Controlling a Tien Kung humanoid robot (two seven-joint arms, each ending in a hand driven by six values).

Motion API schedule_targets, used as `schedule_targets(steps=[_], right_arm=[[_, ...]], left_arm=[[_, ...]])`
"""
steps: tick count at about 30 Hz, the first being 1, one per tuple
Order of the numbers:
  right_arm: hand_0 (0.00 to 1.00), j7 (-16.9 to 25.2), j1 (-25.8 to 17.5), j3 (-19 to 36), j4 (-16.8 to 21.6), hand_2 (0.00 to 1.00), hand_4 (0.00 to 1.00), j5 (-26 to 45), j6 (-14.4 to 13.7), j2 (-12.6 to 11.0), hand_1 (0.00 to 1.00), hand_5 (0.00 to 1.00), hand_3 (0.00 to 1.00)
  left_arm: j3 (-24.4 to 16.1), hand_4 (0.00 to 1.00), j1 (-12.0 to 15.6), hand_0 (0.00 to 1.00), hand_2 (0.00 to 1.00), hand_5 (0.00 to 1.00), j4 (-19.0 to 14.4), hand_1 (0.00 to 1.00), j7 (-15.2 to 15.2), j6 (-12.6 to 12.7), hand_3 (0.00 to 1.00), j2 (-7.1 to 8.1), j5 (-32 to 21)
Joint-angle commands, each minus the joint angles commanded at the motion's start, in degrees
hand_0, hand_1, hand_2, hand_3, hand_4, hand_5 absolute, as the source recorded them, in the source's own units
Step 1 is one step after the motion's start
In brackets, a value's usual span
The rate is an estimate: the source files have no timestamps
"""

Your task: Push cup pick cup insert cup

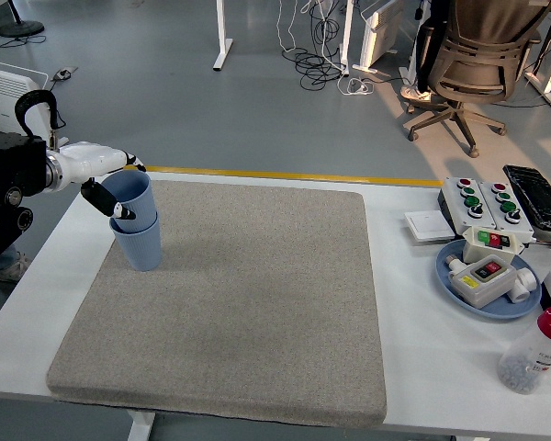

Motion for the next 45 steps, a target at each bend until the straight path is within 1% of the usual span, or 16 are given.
schedule_targets(steps=[11,12,17,18,23,24,28,29,30,32,35,36,39,41,42,45], right_arm=[[0.672,0.2,0.1,-0.1,0.0,0.632,0.156,0.2,0.0,0.0,0.618,0.501,0.59],[0.672,0.2,0.1,-0.1,0.0,0.632,0.156,0.3,0.0,0.0,0.619,0.502,0.59],[0.672,0.1,0.1,0.2,-0.1,0.632,0.156,0.0,0.0,0.1,0.619,0.502,0.59],[0.672,0.1,0.1,0.3,-0.1,0.632,0.156,-0.2,0.0,0.1,0.618,0.501,0.59],[0.672,0.2,0.2,-0.1,-0.1,0.632,0.156,0.5,0.0,-0.1,0.618,0.501,0.59],[0.672,0.3,0.2,-0.4,-0.1,0.632,0.156,0.9,0.0,-0.1,0.617,0.501,0.59],[0.672,0.7,0.2,-1.0,-0.2,0.632,0.156,2.1,-0.2,-0.3,0.617,0.501,0.59],[0.672,0.8,0.2,-1.1,-0.2,0.632,0.156,2.3,-0.2,-0.3,0.617,0.501,0.59],[0.671,0.8,0.2,-1.1,-0.2,0.631,0.156,2.3,-0.2,-0.3,0.616,0.501,0.59],[0.671,1.0,0.2,-1.2,-0.2,0.631,0.156,2.5,-0.2,-0.4,0.616,0.501,0.59],[0.671,1.1,0.0,-1.2,-0.3,0.631,0.156,2.7,-0.3,-0.4,0.616,0.501,0.59],[0.671,1.1,0.0,-1.3,-0.3,0.628,0.155,2.8,-0.3,-0.4,0.616,0.499,0.59],[0.671,1.1,-0.3,-1.1,-0.3,0.628,0.155,2.6,-0.2,-0.4,0.616,0.499,0.59],[0.671,1.2,-0.6,-1.1,-0.3,0.628,0.155,2.9,-0.3,-0.4,0.616,0.499,0.59],[0.672,1.2,-0.7,-1.1,-0.3,0.629,0.154,3.0,-0.3,-0.4,0.616,0.497,0.59],[0.672,1.0,-1.0,-0.6,-0.4,0.629,0.154,2.1,-0.1,-0.3,0.616,0.497,0.59]], left_arm=[[-0.7,0.947,0.5,0.963,0.998,0.488,-0.3,0.991,0.2,2.1,0.998,0.27,-0.8],[-1.1,0.92,0.9,0.954,0.998,0.535,-1.0,0.977,0.2,3.7,0.998,0.48,-1.7],[-4.9,0.92,3.1,0.954,0.998,0.535,-5.1,0.977,3.8,12.5,0.998,1.31,-7.7],[-6.5,0.599,4.0,0.737,0.828,0.628,-6.3,0.794,4.8,14.0,0.818,1.54,-9.3],[-14.2,0.599,8.1,0.737,0.828,0.628,-12.3,0.794,7.8,21.8,0.818,2.88,-16.1],[-16.2,0.546,9.7,0.568,0.637,0.697,-14.1,0.638,8.7,23.9,0.603,3.34,-18.3],[-23.6,0.546,15.1,0.568,0.637,0.697,-21.2,0.638,9.0,32.3,0.603,4.65,-28.0],[-24.5,0.546,15.8,0.568,0.637,0.697,-22.1,0.638,8.9,33.1,0.603,4.75,-30.2],[-25.4,0.543,16.6,0.595,0.665,0.788,-23.0,0.658,8.4,33.5,0.631,4.91,-32.8],[-28.3,0.543,19.9,0.595,0.665,0.788,-26.1,0.658,6.7,34.0,0.631,5.54,-37.9],[-33.0,0.543,25.3,0.595,0.665,0.788,-30.0,0.658,5.2,34.2,0.631,5.27,-44.6],[-34.0,0.573,26.5,0.697,0.784,0.983,-30.5,0.767,5.1,34.2,0.756,5.2,-47.1],[-38.7,0.573,32.2,0.697,0.784,0.983,-33.5,0.767,4.8,33.3,0.756,4.21,-53.9],[-41.7,0.573,36.0,0.697,0.784,0.983,-34.9,0.767,3.5,32.5,0.756,2.79,-58.3],[-43.2,0.609,38.1,0.797,0.882,0.998,-35.4,0.854,2.8,32.4,0.849,2.17,-60.5],[-45.6,0.609,42.4,0.797,0.882,0.998,-37.1,0.854,1.5,31.4,0.849,0.61,-62.7]])
